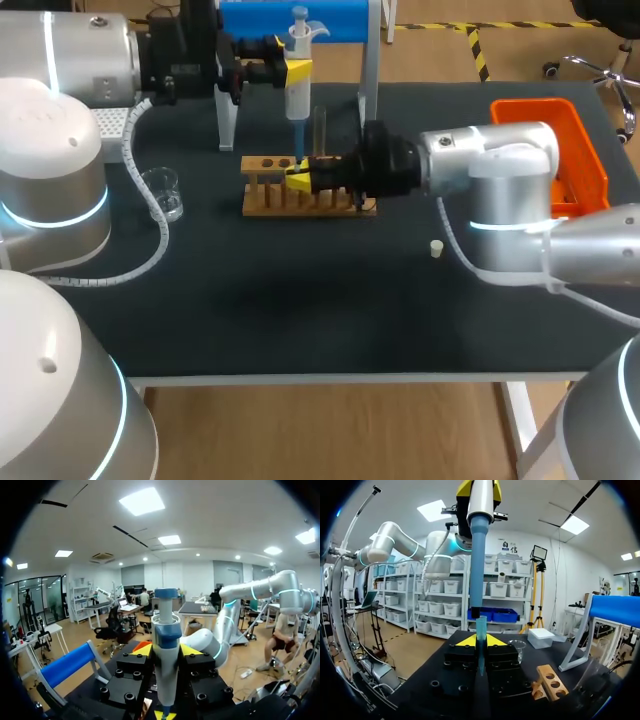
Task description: Invert the test tube, pick up the pipette, mount the tip to pipette, aspirate from beaker and dispense into the tube, eject the tip, return the pipette, and cap with the stopper.
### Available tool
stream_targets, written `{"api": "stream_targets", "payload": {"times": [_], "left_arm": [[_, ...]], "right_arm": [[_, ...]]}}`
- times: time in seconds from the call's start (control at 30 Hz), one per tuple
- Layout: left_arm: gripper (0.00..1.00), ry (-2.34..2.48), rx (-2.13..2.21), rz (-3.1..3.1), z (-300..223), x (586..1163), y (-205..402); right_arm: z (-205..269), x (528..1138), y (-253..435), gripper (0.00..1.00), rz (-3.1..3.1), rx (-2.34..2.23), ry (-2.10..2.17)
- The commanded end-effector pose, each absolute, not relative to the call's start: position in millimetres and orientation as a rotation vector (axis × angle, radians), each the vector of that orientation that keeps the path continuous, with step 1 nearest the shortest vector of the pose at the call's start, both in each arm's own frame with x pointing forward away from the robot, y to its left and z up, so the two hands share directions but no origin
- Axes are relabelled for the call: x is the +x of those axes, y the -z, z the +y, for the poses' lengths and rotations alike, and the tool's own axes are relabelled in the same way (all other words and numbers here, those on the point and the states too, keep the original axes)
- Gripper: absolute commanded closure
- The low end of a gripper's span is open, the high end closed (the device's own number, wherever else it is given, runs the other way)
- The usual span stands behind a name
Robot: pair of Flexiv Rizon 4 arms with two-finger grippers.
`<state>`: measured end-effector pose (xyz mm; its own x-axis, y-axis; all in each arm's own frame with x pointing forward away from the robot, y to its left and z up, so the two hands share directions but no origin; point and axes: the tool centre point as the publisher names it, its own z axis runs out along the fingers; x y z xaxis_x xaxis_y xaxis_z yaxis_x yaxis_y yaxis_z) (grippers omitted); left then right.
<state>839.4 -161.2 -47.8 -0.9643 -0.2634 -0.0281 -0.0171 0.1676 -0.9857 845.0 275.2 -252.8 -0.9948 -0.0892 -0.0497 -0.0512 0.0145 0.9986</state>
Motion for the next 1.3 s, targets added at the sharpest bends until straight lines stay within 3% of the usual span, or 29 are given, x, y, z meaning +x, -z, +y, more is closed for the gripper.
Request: {"api": "stream_targets", "payload": {"times": [0.03,1.3], "left_arm": [[1.00,1.892,-0.273,2.247,-160.5,839.5,50.0],[1.00,1.892,-0.273,2.247,-160.5,839.5,50.0]], "right_arm": [[272.8,844.4,249.3,1.00,-2.216,0.156,2.184],[270.7,841.5,264.8,1.00,-2.233,0.123,2.158]]}}
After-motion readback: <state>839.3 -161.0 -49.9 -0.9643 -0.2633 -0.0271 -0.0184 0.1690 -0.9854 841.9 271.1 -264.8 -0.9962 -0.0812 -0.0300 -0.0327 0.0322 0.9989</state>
